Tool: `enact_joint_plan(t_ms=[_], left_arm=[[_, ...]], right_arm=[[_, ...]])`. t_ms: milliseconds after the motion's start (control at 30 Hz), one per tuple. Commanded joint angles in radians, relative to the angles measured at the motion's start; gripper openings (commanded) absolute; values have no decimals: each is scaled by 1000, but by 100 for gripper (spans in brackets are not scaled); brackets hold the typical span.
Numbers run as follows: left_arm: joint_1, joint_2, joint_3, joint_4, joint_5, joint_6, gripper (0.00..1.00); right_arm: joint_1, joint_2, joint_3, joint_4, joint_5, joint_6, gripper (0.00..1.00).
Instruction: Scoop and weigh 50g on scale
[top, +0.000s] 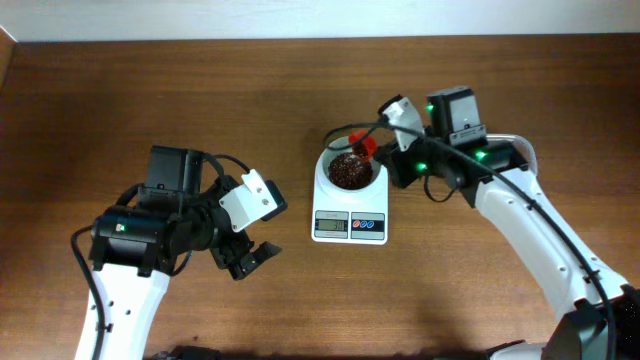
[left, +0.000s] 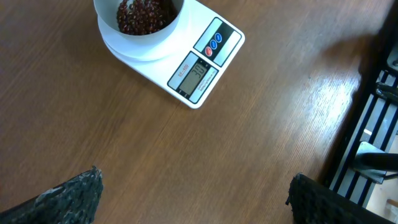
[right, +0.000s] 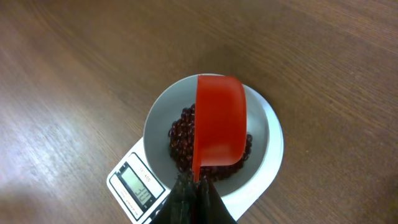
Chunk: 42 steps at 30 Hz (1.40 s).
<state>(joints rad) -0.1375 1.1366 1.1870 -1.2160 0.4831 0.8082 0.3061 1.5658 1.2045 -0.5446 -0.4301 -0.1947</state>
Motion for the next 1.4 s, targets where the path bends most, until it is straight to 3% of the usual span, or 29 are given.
enact_joint_plan(t_ms=[0, 967, 1133, 1367], left_arm=[[5, -8, 20, -2, 18, 17, 99], [5, -8, 20, -2, 18, 17, 99], [5, -8, 20, -2, 18, 17, 99], [5, -8, 20, -2, 18, 17, 99]], right_arm=[[39, -19, 21, 2, 103, -12, 4], [57, -39, 21, -1, 79, 19, 4], [86, -39, 20, -5, 246, 7, 4], [121, -55, 20, -12, 286, -17, 4]])
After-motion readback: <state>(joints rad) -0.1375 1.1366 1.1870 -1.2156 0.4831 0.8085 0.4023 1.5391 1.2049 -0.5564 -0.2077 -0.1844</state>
